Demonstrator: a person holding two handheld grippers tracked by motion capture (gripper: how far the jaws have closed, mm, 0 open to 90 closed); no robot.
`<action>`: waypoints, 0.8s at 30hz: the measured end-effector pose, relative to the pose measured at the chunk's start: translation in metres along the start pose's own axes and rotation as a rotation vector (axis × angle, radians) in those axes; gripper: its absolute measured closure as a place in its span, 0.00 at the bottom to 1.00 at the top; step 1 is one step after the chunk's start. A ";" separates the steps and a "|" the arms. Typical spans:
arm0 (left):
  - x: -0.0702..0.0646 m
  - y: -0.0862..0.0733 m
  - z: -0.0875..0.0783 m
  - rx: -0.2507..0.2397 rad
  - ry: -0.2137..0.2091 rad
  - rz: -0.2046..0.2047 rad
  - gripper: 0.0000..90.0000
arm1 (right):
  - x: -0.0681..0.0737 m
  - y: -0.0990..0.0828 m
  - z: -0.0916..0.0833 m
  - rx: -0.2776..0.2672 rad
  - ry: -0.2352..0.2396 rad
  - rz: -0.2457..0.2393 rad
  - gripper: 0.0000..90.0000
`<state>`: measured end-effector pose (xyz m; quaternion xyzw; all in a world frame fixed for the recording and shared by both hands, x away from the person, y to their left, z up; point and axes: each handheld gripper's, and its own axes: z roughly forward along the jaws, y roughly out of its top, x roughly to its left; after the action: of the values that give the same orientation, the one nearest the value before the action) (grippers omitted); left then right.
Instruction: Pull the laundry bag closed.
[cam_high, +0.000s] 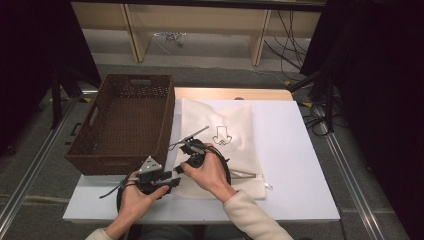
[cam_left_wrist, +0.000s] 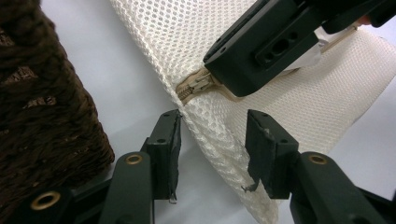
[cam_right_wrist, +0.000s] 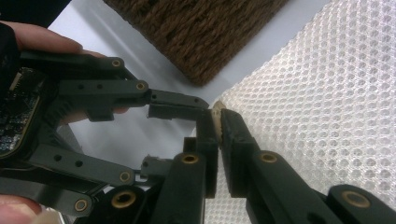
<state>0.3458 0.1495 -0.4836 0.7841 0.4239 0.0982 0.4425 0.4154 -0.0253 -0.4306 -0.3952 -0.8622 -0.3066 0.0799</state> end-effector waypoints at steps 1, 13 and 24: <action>0.000 0.000 0.000 0.000 0.000 0.001 0.63 | 0.000 0.000 0.000 -0.001 -0.001 0.000 0.97; 0.002 0.003 0.001 0.001 0.019 0.006 0.70 | 0.002 0.000 -0.001 -0.022 -0.012 -0.032 0.97; 0.004 0.003 0.008 0.016 0.025 -0.025 0.74 | 0.005 -0.001 -0.004 -0.030 -0.019 -0.042 0.97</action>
<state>0.3541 0.1471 -0.4866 0.7808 0.4401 0.0989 0.4323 0.4110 -0.0251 -0.4263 -0.3809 -0.8664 -0.3174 0.0594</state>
